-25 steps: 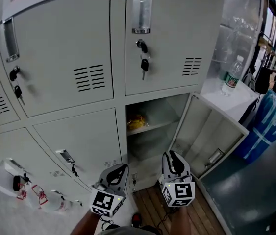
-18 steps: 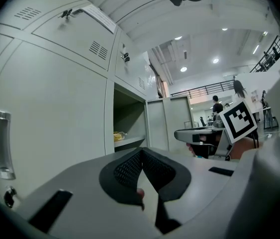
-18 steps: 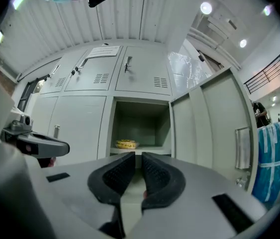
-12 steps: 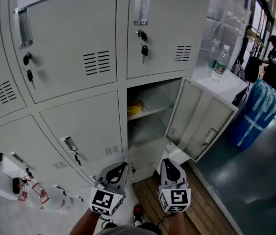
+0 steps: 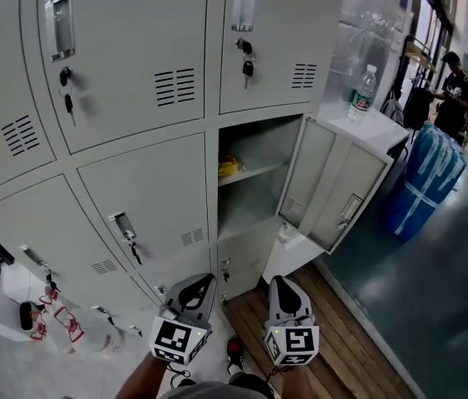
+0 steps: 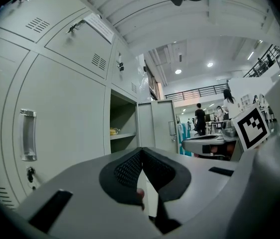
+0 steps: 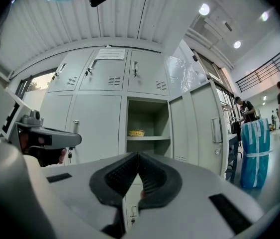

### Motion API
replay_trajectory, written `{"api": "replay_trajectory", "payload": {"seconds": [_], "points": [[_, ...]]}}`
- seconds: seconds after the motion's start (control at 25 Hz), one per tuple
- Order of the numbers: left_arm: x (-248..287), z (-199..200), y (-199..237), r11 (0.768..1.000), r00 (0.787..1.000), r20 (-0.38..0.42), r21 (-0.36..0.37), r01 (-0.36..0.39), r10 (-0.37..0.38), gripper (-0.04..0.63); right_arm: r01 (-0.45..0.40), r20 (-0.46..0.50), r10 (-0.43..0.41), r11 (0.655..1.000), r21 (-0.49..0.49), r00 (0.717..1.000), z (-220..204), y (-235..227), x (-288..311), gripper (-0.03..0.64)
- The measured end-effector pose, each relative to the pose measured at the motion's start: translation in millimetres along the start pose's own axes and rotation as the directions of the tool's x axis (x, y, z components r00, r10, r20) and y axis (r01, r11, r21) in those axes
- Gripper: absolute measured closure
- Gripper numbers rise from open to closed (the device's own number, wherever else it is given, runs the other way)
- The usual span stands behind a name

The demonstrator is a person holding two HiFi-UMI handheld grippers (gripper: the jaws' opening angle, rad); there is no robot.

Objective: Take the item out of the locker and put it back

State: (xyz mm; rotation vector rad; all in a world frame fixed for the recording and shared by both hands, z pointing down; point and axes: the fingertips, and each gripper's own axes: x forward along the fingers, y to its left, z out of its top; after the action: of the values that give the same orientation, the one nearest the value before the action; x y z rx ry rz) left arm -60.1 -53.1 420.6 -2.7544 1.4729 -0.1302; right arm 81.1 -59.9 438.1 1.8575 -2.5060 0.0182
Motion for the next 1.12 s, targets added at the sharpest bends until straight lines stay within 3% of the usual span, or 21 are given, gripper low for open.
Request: {"api": "replay_trajectory", "payload": {"seconds": [1.12], "points": [[-11.2,-5.9,-10.1,1.0,1.0,-0.012,-0.002,0.024,-0.024,0.572,0.011,0.003,-0.011,1.0,-0.008,1.0,-5.8,8.3,-18.8,0.6]]}}
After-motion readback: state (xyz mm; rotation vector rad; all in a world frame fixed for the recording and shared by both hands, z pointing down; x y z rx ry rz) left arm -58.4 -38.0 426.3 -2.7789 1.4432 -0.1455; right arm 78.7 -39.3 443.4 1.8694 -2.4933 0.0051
